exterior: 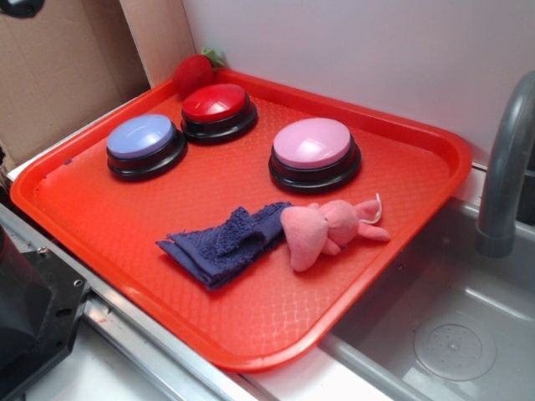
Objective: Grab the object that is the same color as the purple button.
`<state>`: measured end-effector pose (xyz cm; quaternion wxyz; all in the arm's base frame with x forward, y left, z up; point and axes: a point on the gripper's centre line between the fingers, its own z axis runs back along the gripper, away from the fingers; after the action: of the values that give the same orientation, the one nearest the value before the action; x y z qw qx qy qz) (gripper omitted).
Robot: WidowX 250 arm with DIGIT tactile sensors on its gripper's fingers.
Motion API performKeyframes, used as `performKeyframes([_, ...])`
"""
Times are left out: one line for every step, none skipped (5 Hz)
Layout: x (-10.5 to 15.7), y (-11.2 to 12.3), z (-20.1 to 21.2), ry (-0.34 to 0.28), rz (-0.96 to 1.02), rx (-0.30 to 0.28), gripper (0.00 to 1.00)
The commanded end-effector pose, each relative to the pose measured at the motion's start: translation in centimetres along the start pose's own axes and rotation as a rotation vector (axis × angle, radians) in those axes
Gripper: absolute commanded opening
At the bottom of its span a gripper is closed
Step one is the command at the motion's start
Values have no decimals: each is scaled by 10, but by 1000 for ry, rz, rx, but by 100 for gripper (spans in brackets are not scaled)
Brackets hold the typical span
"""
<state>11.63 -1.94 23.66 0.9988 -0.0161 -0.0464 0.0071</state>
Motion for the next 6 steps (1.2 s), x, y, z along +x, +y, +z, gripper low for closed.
performKeyframes([0, 0, 0, 0, 0, 0, 100])
performKeyframes([9, -6, -13, -62, -53, 17, 100])
performKeyframes([20, -16, -31, -79, -51, 20, 100])
performKeyframes([32, -26, -52, -99, -67, -3, 100])
performKeyframes([40, -33, -76, -95, -69, -27, 100])
performKeyframes([49, -41, -106, -103, -83, -7, 100])
